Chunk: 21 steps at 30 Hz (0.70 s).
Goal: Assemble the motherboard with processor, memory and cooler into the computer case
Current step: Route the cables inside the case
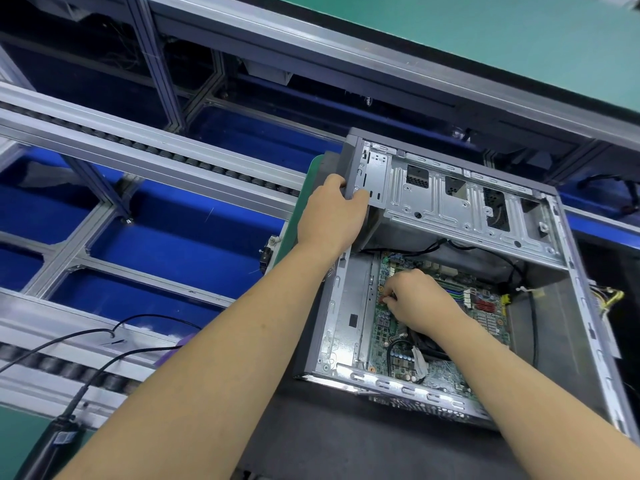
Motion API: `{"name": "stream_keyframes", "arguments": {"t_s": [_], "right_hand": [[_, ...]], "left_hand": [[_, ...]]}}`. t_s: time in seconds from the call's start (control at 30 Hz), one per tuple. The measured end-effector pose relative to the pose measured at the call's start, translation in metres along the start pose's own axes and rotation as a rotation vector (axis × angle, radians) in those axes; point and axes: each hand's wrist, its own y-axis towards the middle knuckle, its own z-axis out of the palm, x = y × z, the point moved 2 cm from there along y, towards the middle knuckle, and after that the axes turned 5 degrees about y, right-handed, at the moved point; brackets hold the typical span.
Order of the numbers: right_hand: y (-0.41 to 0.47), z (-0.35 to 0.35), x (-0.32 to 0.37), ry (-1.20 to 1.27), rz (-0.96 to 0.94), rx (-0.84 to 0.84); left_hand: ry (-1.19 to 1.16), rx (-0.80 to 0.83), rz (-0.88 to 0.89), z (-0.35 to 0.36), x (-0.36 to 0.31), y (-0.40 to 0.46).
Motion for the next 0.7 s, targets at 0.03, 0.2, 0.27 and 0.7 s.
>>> {"name": "stream_keyframes", "arguments": {"t_s": [0.03,0.2,0.27,0.7], "right_hand": [[0.0004,0.0001,0.0,0.006,0.006,0.002],[0.0029,0.0012,-0.0012,0.046,0.033,0.009],[0.004,0.0014,-0.0017,0.047,0.036,0.007],[0.0021,0.0003,-0.0007,0.041,0.0,0.0]], "left_hand": [[0.0,0.001,0.0,0.0,-0.0001,0.0002],[0.004,-0.001,0.002,0.0002,0.0003,0.0004],[0.008,-0.004,0.004,-0.0001,0.0001,0.0002],[0.017,-0.006,0.005,-0.0011,-0.0016,-0.0008]]}}
